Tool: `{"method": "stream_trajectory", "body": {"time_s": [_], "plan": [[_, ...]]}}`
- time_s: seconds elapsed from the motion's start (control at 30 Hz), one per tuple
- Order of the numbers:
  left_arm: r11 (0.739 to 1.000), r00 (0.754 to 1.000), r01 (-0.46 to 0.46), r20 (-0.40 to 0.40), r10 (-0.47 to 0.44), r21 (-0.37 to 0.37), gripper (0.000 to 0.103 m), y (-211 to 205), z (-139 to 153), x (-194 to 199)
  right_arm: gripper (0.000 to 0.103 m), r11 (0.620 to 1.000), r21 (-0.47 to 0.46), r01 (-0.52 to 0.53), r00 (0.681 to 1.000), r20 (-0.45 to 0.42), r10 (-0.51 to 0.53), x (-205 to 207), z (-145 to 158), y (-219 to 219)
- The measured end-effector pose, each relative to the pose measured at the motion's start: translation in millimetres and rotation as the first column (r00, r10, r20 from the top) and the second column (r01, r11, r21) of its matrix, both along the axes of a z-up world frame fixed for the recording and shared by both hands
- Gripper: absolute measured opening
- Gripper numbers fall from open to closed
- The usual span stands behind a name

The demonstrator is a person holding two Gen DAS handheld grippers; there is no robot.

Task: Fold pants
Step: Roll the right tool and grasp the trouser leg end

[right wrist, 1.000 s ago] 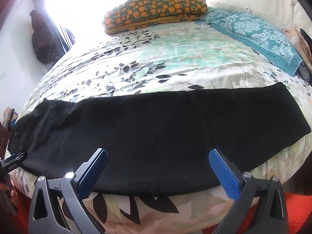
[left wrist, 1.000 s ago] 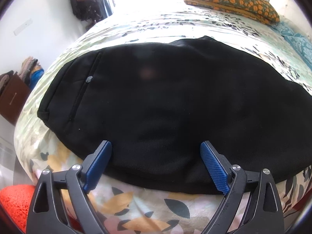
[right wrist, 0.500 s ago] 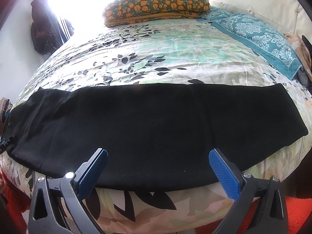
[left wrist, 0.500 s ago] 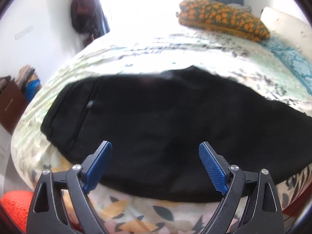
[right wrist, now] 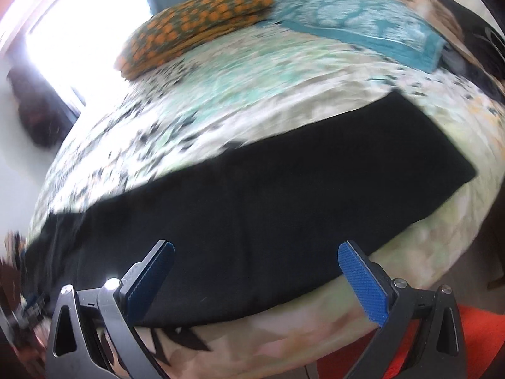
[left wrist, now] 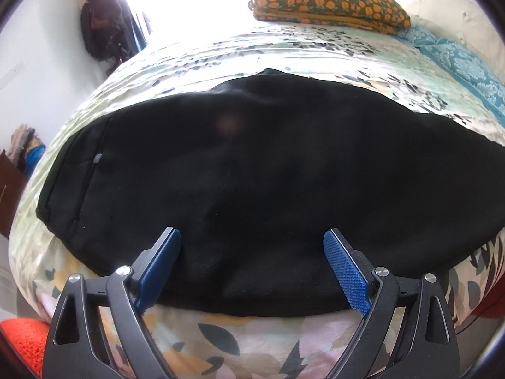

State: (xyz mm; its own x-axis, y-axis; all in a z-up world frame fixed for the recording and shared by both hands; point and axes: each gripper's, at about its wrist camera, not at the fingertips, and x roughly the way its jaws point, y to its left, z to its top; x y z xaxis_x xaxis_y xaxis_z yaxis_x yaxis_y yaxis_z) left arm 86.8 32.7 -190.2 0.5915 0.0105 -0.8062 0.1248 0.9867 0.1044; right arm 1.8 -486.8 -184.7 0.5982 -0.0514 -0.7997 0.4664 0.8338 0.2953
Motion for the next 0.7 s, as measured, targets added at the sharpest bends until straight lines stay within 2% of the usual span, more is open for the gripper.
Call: {"method": "stream_trajectory", "body": {"time_s": [0.13, 0.23, 0.3, 0.4, 0.47, 0.53, 0.6, 0.63, 0.67, 0.7], "plan": [[1.0, 1.0, -0.002, 0.004, 0.002, -0.002, 0.094, 3.1, -0.3, 0.7, 0.103, 0.985, 0.012, 0.17, 0.98, 0.106, -0.17, -23.9, 36.4, -74.6], [1.0, 1.0, -0.004, 0.01, 0.004, 0.003, 0.094, 3.4, -0.7, -0.5, 0.103, 0.971, -0.022, 0.237, 0.969, 0.082, -0.234, -30.9, 53.9, -129.9], [1.0, 1.0, -0.008, 0.013, 0.008, 0.006, 0.094, 2.8, -1.1, -0.6, 0.102, 0.986, -0.022, 0.167, 0.986, 0.0, -0.167, -16.5, 53.4, -156.9], [1.0, 1.0, -0.014, 0.012, 0.013, 0.009, 0.094, 2.6, -0.9, -0.3, 0.092, 0.998, -0.031, 0.062, 0.994, -0.092, -0.065, 7.4, 43.8, -175.8], [1.0, 1.0, -0.014, 0.011, 0.014, 0.01, 0.094, 2.5, -0.9, -0.2, 0.087, 0.999, -0.043, 0.005, 0.993, -0.121, -0.01, 21.2, 37.8, -175.5], [1.0, 1.0, -0.014, 0.011, 0.013, 0.013, 0.094, 2.5, -0.9, -0.3, 0.078, 0.998, -0.043, -0.051, 0.989, -0.138, 0.045, 35.5, 30.7, -170.8], [1.0, 1.0, -0.012, 0.012, 0.012, 0.017, 0.094, 2.4, -1.3, -0.1, 0.071, 0.992, -0.066, -0.107, 0.976, -0.197, 0.092, 52.7, 16.5, -163.4], [1.0, 1.0, -0.011, 0.012, 0.011, 0.018, 0.094, 2.5, -1.4, -0.2, 0.059, 0.989, -0.081, -0.122, 0.967, -0.236, 0.1, 59.8, 7.2, -162.2], [1.0, 1.0, -0.011, 0.01, 0.011, 0.019, 0.094, 2.4, -1.4, 0.2, 0.042, 0.987, -0.094, -0.133, 0.959, -0.262, 0.104, 63.6, -0.5, -162.1], [1.0, 1.0, -0.01, 0.008, 0.01, 0.02, 0.094, 2.5, -1.3, 0.3, 0.003, 0.983, -0.108, -0.147, 0.954, -0.277, 0.112, 66.1, -4.3, -161.1]]}}
